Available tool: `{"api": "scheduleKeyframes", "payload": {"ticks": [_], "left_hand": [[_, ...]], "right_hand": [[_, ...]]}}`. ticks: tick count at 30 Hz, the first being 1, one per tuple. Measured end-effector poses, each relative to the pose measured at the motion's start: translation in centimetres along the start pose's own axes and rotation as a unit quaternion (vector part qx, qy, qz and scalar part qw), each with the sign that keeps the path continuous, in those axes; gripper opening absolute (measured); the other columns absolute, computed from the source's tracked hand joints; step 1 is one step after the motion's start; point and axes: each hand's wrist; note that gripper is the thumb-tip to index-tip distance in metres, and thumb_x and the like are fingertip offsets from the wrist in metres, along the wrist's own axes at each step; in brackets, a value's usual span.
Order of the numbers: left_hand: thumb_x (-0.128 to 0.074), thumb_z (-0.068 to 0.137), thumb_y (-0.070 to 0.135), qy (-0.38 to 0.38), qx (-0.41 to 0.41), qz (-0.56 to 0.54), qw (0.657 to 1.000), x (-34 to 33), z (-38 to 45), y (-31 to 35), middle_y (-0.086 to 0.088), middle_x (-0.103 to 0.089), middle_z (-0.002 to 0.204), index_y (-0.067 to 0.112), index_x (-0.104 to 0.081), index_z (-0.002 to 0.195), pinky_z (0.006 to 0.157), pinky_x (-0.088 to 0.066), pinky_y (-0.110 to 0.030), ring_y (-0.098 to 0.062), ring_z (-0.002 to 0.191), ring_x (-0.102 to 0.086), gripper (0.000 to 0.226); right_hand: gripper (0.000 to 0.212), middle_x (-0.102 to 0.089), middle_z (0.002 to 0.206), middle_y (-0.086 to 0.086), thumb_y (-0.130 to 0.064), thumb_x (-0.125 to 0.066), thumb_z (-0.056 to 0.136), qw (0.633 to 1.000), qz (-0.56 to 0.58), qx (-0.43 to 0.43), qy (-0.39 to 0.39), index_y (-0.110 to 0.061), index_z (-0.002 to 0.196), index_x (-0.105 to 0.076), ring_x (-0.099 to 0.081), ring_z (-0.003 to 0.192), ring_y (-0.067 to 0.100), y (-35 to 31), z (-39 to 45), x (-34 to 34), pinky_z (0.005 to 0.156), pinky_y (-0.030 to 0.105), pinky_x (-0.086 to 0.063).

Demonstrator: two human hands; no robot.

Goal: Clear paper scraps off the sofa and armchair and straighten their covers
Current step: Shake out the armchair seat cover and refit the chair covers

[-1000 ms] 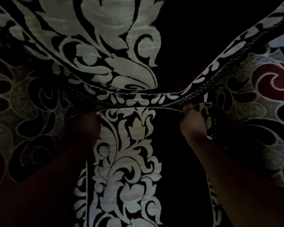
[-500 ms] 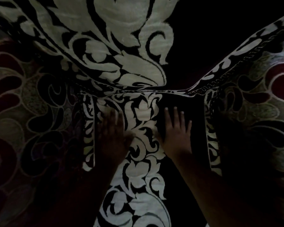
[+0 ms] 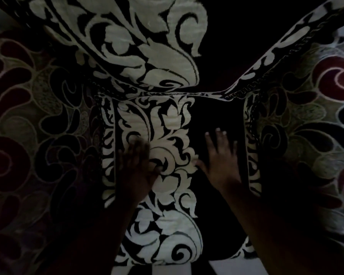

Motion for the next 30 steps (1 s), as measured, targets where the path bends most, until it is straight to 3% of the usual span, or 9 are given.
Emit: {"api": "scheduleKeyframes", "payload": {"ticks": [4, 11, 17, 20, 22, 25, 30], "left_hand": [[-0.037, 0.102, 0.058, -0.028, -0.027, -0.007, 0.999, -0.8, -4.4, 5.2, -0.014, -0.02, 0.165, 0.011, -0.028, 0.157, 0.116, -0.022, -0.065, -0.029, 0.154, -0.018, 0.073], [-0.051, 0.096, 0.06, 0.011, 0.005, 0.002, 1.0, -1.6, -7.9, 4.1, -0.013, -0.024, 0.164, 0.014, -0.032, 0.156, 0.118, -0.023, -0.063, -0.03, 0.153, -0.022, 0.078], [-0.04, 0.098, 0.063, -0.025, 0.04, 0.012, 0.999, -0.7, -11.8, -1.3, -0.015, -0.021, 0.165, 0.012, -0.028, 0.158, 0.115, -0.026, -0.063, -0.034, 0.152, -0.021, 0.08], [-0.037, 0.098, 0.065, -0.032, 0.061, 0.013, 0.998, -0.2, -12.1, -0.6, -0.017, -0.019, 0.165, 0.008, -0.024, 0.158, 0.118, -0.023, -0.061, -0.035, 0.153, -0.019, 0.083], [-0.039, 0.097, 0.065, -0.038, 0.054, 0.007, 0.998, 0.1, -11.9, 2.0, -0.016, -0.019, 0.165, 0.01, -0.021, 0.159, 0.121, -0.019, -0.059, -0.032, 0.154, -0.017, 0.085], [-0.04, 0.102, 0.055, -0.053, -0.014, -0.018, 0.998, -0.8, -12.7, 6.8, -0.015, -0.016, 0.166, 0.012, -0.016, 0.16, 0.119, -0.022, -0.061, -0.029, 0.155, -0.014, 0.076], [-0.035, 0.101, 0.056, -0.071, -0.017, -0.01, 0.997, -2.1, -14.8, 7.3, -0.012, -0.015, 0.167, 0.017, -0.019, 0.16, 0.122, -0.014, -0.06, -0.027, 0.155, -0.014, 0.072]], "right_hand": [[0.077, 0.001, 0.169, 0.009, -0.066, -0.029, 0.098, 0.997, 0.0, 0.076, -0.024, -0.027, 0.161, -0.008, 0.003, 0.156, 0.028, -5.5, -5.1, -3.3, 0.119, 0.065, -0.014], [0.079, 0.004, 0.169, 0.004, -0.074, -0.028, 0.096, 0.999, 0.021, -0.025, -0.007, -0.036, 0.161, -0.004, 0.009, 0.156, 0.023, -2.1, -8.4, -4.5, 0.123, 0.054, 0.003], [0.076, -0.009, 0.168, 0.01, -0.067, -0.032, 0.097, 0.994, 0.032, -0.1, -0.004, -0.027, 0.161, -0.018, -0.005, 0.156, 0.028, 3.8, -11.9, -4.4, 0.118, 0.059, -0.023], [0.077, -0.004, 0.168, 0.013, -0.066, -0.028, 0.099, 0.992, 0.04, -0.116, -0.014, -0.025, 0.161, -0.013, 0.0, 0.156, 0.029, 2.5, -12.2, -3.8, 0.121, 0.062, -0.014], [0.072, -0.001, 0.168, 0.013, -0.062, -0.024, 0.101, 0.998, 0.026, -0.054, -0.02, -0.026, 0.161, -0.007, 0.003, 0.155, 0.03, -0.7, -12.4, -3.8, 0.121, 0.062, -0.007], [0.066, -0.001, 0.169, 0.011, -0.054, -0.022, 0.1, 0.997, 0.017, 0.071, -0.04, -0.032, 0.161, -0.007, 0.002, 0.155, 0.029, -5.7, -13.9, -5.4, 0.119, 0.066, -0.009], [0.069, -0.001, 0.169, 0.005, -0.058, -0.035, 0.102, 0.999, 0.017, 0.038, -0.028, -0.034, 0.161, -0.008, 0.002, 0.156, 0.024, -5.8, -15.4, -7.5, 0.122, 0.058, -0.006]]}}
Point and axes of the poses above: each hand's wrist, its own z-axis towards the middle knuckle, its own x-axis out of the back of the hand, y = z × x
